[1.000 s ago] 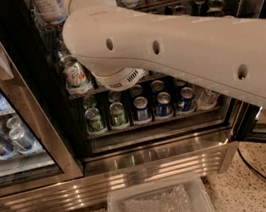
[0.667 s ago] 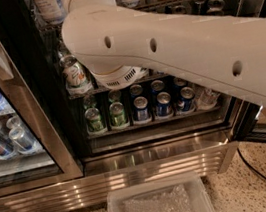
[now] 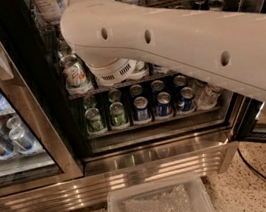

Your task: Pick blue plastic bottle from top shelf of fridge

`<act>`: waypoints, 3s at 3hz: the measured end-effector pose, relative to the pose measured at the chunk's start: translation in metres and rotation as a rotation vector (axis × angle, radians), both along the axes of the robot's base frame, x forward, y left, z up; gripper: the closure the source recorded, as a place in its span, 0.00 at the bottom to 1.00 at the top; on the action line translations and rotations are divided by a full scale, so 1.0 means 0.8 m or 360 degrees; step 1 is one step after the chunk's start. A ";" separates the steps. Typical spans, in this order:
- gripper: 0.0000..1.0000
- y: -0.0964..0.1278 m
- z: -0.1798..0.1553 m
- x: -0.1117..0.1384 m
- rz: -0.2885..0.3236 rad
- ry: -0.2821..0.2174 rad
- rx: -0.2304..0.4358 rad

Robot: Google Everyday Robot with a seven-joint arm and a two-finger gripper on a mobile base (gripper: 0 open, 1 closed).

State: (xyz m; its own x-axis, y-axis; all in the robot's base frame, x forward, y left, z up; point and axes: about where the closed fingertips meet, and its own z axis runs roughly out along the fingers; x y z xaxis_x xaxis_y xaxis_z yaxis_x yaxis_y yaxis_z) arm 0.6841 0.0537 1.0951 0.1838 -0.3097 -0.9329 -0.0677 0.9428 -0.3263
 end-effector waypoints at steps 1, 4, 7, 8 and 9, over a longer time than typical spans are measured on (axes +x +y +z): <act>0.43 -0.002 0.000 0.004 -0.0008 0.0007 0.0009; 0.85 0.008 -0.008 0.026 0.0005 0.0018 0.0050; 1.00 0.010 0.012 0.016 0.0042 -0.0024 0.0028; 1.00 0.016 0.036 0.003 0.0096 -0.0077 0.0031; 1.00 0.025 0.059 -0.008 0.0148 -0.0127 0.0051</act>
Offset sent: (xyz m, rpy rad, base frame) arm 0.0324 0.0059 -0.0111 0.0366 0.0136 -0.0131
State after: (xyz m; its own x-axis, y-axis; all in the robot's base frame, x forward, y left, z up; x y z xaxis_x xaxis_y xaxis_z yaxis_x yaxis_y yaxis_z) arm 0.6780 0.0734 1.1419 0.2844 -0.2581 -0.9233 -0.1301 0.9438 -0.3038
